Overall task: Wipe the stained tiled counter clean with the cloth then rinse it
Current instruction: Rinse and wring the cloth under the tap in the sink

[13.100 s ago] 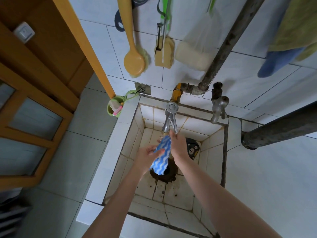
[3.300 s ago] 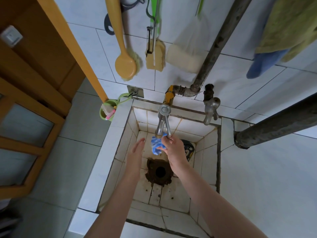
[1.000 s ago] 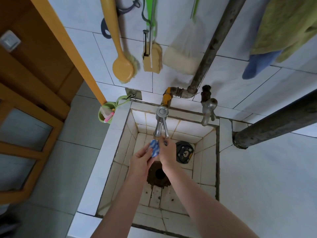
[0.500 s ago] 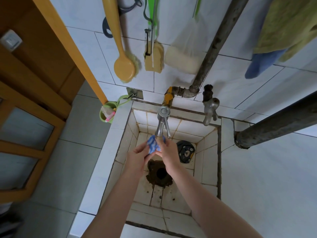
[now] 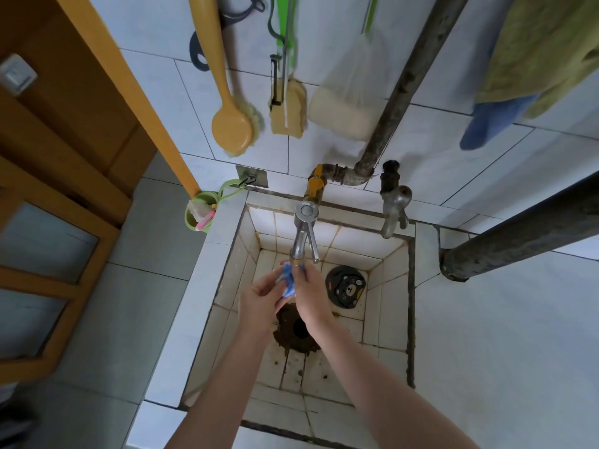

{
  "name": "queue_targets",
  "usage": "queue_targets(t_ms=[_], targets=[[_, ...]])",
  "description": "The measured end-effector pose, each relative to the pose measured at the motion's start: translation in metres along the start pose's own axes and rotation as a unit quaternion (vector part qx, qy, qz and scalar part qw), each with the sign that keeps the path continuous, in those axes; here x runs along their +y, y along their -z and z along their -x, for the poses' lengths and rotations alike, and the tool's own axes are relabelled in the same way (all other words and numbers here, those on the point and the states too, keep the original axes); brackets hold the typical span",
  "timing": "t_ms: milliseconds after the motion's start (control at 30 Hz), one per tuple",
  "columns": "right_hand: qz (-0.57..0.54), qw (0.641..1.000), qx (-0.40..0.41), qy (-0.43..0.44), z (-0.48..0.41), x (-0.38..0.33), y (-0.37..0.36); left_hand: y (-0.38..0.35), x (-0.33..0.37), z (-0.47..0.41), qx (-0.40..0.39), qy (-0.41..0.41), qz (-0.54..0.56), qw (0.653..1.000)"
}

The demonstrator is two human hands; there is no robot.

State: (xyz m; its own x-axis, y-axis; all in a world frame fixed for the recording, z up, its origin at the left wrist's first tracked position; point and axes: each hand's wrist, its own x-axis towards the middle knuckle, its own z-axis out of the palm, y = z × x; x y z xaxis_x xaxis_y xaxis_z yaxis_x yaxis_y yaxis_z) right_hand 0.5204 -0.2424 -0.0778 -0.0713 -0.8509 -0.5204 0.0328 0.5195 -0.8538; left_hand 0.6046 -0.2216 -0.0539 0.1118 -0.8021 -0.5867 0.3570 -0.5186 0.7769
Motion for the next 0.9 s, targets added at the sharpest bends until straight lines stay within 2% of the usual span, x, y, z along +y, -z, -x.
queue_targets(t_ms=[67,100,167,233,267,333,433,533,600,667,767,833,900], targets=[[0.056,0.997,0.053,0.001,-0.004,0.0,0.004,0.003,-0.002,0.0,-0.006,0.003,-0.021,1.0],[0.041,0.998,0.044,0.001,-0.003,0.0,0.006,0.004,-0.002,0.0,-0.004,0.001,-0.02,1.0],[-0.036,0.999,-0.038,0.007,0.004,-0.002,0.011,0.007,-0.001,-0.002,0.003,-0.01,-0.005,1.0],[-0.127,0.983,-0.129,-0.006,0.007,0.003,0.015,0.009,-0.001,-0.004,0.011,-0.019,-0.003,1.0],[-0.149,0.978,-0.149,-0.011,0.008,0.005,0.015,0.01,-0.002,-0.005,0.013,-0.022,-0.01,1.0],[-0.107,0.986,-0.125,-0.008,0.009,0.004,0.01,0.01,-0.005,-0.005,0.008,-0.027,-0.035,0.999],[0.002,0.999,-0.026,0.036,0.006,-0.001,0.009,0.011,-0.007,-0.005,-0.006,-0.039,-0.072,0.997],[0.012,0.999,0.034,0.04,0.0,-0.002,0.013,0.012,-0.008,-0.006,0.004,-0.055,-0.114,0.992],[0.009,0.999,0.013,0.038,0.001,-0.003,0.014,0.011,-0.009,-0.005,0.023,-0.079,-0.137,0.987],[-0.016,0.998,-0.041,0.049,0.007,-0.002,0.012,0.013,-0.01,-0.006,0.049,-0.103,-0.154,0.982],[-0.123,0.987,-0.098,0.021,0.013,0.001,0.008,0.01,-0.012,-0.004,0.044,-0.107,-0.146,0.983],[-0.12,0.989,-0.085,0.0,0.011,0.001,0.005,0.007,-0.014,-0.001,0.035,-0.102,-0.135,0.985],[-0.07,0.997,-0.041,-0.012,0.007,-0.003,0.003,0.005,-0.015,0.001,0.024,-0.1,-0.122,0.987]])
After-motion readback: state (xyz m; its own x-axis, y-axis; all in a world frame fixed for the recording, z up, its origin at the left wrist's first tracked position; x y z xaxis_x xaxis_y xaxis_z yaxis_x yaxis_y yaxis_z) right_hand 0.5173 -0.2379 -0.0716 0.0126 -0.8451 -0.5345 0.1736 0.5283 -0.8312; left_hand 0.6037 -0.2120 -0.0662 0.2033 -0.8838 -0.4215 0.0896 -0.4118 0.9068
